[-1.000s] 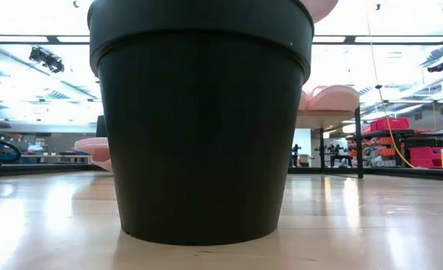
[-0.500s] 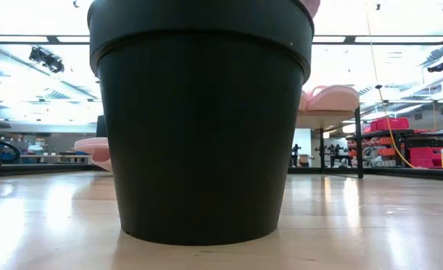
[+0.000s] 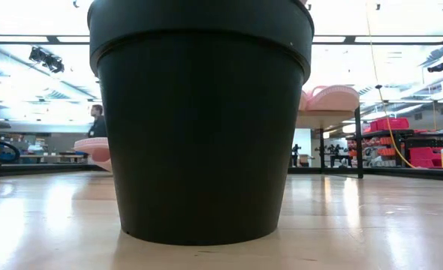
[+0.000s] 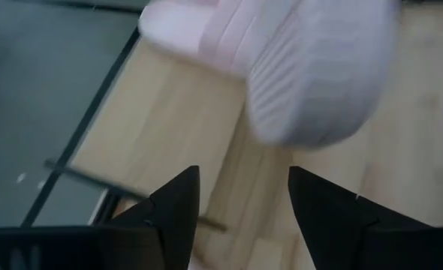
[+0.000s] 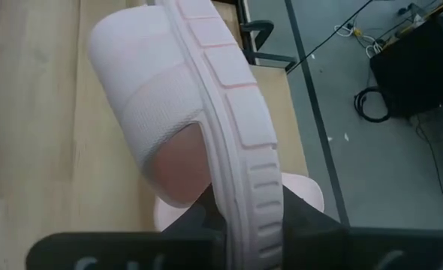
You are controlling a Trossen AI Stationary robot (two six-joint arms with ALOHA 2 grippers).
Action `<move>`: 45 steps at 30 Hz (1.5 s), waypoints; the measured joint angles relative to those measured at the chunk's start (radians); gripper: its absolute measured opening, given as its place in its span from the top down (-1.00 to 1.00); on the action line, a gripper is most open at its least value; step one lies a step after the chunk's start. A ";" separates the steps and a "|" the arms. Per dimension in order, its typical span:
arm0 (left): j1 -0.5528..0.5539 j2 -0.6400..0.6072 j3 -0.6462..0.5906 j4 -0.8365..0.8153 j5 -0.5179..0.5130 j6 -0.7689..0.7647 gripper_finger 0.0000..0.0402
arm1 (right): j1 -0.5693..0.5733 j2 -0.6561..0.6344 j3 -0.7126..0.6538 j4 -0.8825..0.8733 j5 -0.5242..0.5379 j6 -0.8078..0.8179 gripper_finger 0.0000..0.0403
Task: Pick and place slides into the shelf
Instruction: Put the bottom slide on the shelf
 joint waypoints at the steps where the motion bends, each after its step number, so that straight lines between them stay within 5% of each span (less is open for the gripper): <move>1: -0.004 0.000 0.000 0.025 0.007 0.000 -0.03 | -0.006 0.001 0.000 0.002 -0.001 -0.003 0.80; 15: -0.022 0.000 0.016 0.184 0.014 0.031 -0.05 | -0.062 0.032 0.000 0.007 -0.053 -0.008 0.80; 45: -0.022 0.007 0.016 0.203 0.053 0.026 0.00 | -0.058 0.053 -0.001 0.118 -0.118 0.038 0.80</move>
